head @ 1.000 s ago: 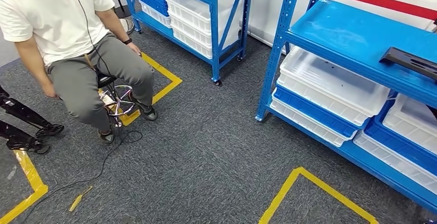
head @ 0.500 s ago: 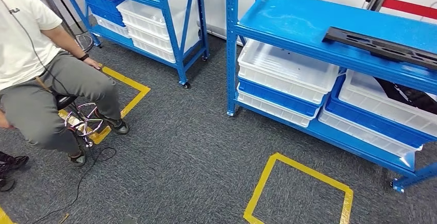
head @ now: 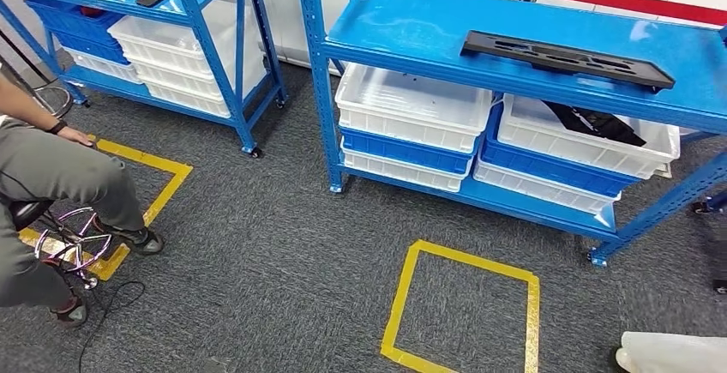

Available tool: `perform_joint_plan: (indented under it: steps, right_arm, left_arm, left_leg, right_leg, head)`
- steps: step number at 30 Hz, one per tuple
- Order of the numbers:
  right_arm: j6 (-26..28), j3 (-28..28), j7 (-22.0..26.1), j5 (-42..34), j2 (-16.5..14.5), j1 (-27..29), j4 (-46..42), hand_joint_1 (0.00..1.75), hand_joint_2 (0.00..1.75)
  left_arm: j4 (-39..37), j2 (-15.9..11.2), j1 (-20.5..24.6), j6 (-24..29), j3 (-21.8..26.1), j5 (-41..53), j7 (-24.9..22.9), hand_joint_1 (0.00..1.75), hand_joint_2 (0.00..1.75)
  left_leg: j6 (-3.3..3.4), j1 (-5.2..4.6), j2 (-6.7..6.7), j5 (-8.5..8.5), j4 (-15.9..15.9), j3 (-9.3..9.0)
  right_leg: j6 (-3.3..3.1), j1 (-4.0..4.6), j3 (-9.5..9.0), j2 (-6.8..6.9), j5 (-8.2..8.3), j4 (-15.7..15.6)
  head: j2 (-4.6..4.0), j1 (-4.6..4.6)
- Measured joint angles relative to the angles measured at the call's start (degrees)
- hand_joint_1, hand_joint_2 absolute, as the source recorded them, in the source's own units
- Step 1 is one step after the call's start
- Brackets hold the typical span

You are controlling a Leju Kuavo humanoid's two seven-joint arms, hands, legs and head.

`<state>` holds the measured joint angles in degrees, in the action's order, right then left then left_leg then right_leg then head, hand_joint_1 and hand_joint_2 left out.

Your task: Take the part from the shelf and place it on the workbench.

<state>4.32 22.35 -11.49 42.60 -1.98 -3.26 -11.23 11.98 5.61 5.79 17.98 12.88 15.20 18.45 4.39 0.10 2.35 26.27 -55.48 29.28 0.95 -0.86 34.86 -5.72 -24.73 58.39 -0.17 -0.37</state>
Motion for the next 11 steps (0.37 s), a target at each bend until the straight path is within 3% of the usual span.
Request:
perform_joint_plan:
  steps: [2,4,5,6,8,9,11]
  right_arm:
    - [-0.01,0.03,-0.18,0.00,0.22,-0.16,0.01,0.00,1.75]
    - [-0.03,0.05,-0.27,0.00,0.48,-0.28,0.00,0.00,1.75]
    - [-0.03,0.07,-0.28,0.00,0.61,-0.24,0.00,0.00,1.75]
    - [-0.04,0.08,-0.29,0.00,0.71,-0.17,0.00,0.00,1.75]
    - [-0.04,0.10,-0.31,0.00,0.90,-0.12,0.00,0.00,1.75]
    - [-0.04,0.11,-0.31,0.00,0.84,-0.21,-0.01,0.00,1.75]
    - [-0.05,0.12,-0.31,0.01,0.73,-0.45,-0.01,0.00,1.75]
  left_arm:
    - [-0.01,0.17,0.13,-0.01,0.01,0.25,-0.16,0.00,0.00]
    - [-0.04,0.34,0.07,-0.02,0.01,0.34,-0.33,0.00,0.00]
    - [-0.06,0.45,0.06,-0.02,0.02,0.34,-0.37,0.00,0.00]
    - [-0.07,0.52,0.08,-0.02,0.02,0.34,-0.39,0.00,0.00]
    - [-0.07,0.66,0.17,-0.02,0.02,0.34,-0.40,0.00,0.00]
    - [-0.05,0.64,0.21,-0.03,0.02,0.34,-0.40,0.00,0.00]
    - [-0.04,0.58,0.27,-0.03,0.02,0.37,-0.39,0.00,0.00]
  left_leg:
    - [0.17,-0.19,-1.74,-0.77,0.94,-0.32]
    - [0.09,-0.50,-3.65,-0.87,0.93,0.01]
    - [-0.01,-0.57,-4.57,-0.87,0.90,0.13]
    - [-0.19,-0.53,-5.39,-0.86,0.82,0.25]
    - [-0.89,-0.35,-6.81,-0.59,0.24,0.47]
    - [-1.39,-0.40,-7.43,-0.23,-0.26,0.62]
    - [-2.16,-0.55,-8.30,0.46,-1.03,0.80]
  right_leg:
    - [-0.55,0.23,3.07,3.37,-2.98,5.88]
    - [-0.52,-0.09,5.86,4.84,-5.53,12.05]
    - [-0.13,-0.32,6.02,5.17,-5.72,12.81]
    - [0.47,-0.53,4.96,5.50,-5.06,11.30]
    - [1.64,-0.98,0.41,7.27,-2.69,3.76]
    - [1.87,-1.03,-1.42,8.46,-1.75,0.55]
    - [1.39,-0.99,-2.71,9.80,-1.16,-1.73]
  head:
    - [0.00,0.41]
    - [0.00,0.63]
    - [0.00,0.62]
    - [0.00,0.64]
    - [0.00,0.66]
    - [0.00,0.75]
    - [0.00,0.78]
